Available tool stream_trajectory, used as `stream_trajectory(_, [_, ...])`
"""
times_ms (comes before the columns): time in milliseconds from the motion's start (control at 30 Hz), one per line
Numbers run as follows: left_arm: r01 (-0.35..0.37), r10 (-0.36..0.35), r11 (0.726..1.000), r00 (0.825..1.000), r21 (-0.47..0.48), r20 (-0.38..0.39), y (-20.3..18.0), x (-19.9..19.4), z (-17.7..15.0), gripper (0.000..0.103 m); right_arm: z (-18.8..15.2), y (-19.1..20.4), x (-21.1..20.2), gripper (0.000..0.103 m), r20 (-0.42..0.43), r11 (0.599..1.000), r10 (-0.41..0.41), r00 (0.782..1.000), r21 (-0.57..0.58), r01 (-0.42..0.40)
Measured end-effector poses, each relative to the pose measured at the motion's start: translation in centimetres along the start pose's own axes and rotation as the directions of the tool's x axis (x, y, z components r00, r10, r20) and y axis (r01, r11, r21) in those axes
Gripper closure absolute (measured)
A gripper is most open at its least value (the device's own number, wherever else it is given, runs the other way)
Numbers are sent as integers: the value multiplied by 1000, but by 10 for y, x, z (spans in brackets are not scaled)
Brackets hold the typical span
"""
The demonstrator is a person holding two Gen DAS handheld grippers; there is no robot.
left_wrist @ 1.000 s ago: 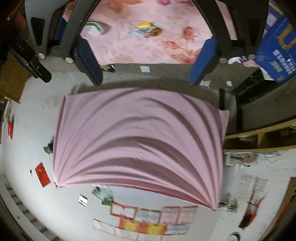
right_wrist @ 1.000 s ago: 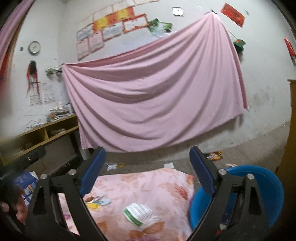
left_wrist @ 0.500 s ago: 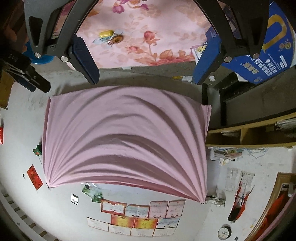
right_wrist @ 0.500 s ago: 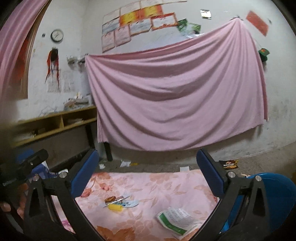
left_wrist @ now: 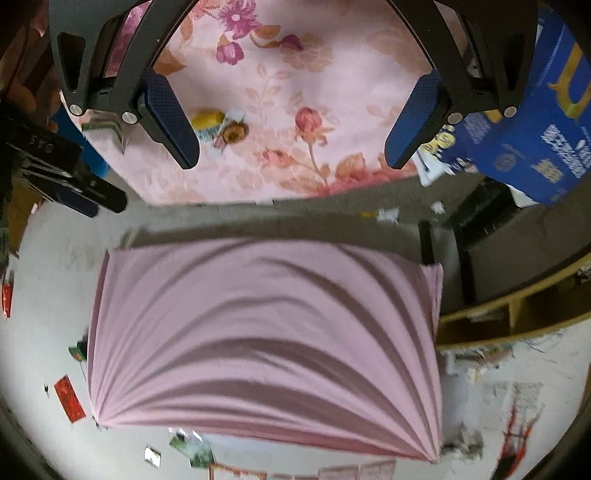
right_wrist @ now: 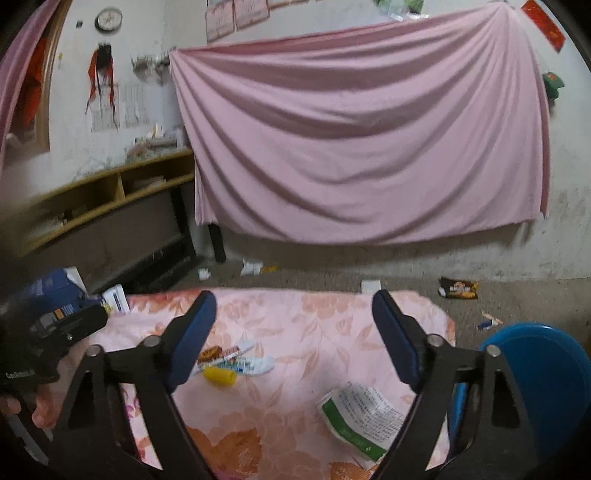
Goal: Collect trash
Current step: 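Move both tools back over the bed toward the remaining small items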
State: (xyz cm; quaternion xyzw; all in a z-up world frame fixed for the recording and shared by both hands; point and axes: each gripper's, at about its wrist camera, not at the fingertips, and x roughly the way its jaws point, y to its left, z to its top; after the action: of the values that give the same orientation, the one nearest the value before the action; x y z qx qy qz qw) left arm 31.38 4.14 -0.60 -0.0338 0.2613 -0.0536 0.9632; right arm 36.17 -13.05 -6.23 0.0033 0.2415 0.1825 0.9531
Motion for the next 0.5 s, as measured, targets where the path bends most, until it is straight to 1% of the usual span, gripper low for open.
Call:
stream_trajectory(33, [14,-13,1000,1000,5,-24,-1,5,0,7,-1,1,4,8,-19,1000,4,1000,-6,-4])
stream_trajectory(100, [34,-33,999,997,13,-70,-4,14,0,21,-3,3,16,12,-74,1000,17,997,-21,-19])
stream_trajectory(133, [49,-47,999,994,19,-101,-5,20,-1,24,-3,4,19,14,-95,999,23,995,-24,-25])
stream_trajectory(200, [69,-64,997,985,25,-158,-9,31,-4,35,-6,3,30,20,-149,999,29,988,-21,-33])
stream_trajectory(233, [81,-75,996,980,25,-184,-10,36,-6,38,-6,2,34,26,-167,999,28,985,-17,-31])
stream_trajectory(267, [95,-89,995,974,23,-210,-11,41,-6,44,-6,0,39,30,-192,999,37,981,-8,-40])
stream_trajectory(300, [111,-104,994,966,17,-237,-11,46,-7,47,-7,-3,43,32,-214,999,46,976,4,-46])
stream_trajectory(333, [122,-116,992,958,8,-262,-11,51,-9,49,-6,-5,47,37,-230,999,49,972,12,-47])
stream_trajectory(367, [130,-126,991,952,-1,-278,-10,55,-10,54,-7,-7,51,39,-249,998,55,967,22,-51])
stream_trajectory(400, [147,-145,989,943,-15,-299,-10,61,-10,57,-7,-6,54,40,-261,998,60,963,28,-55])
stream_trajectory(433, [159,-160,987,935,-27,-316,-10,64,-11,58,-8,-8,57,41,-280,998,65,958,35,-57])
stream_trajectory(500, [184,-187,982,914,-43,-360,-11,75,-14,62,-9,-7,61,42,-300,997,70,951,41,-61])
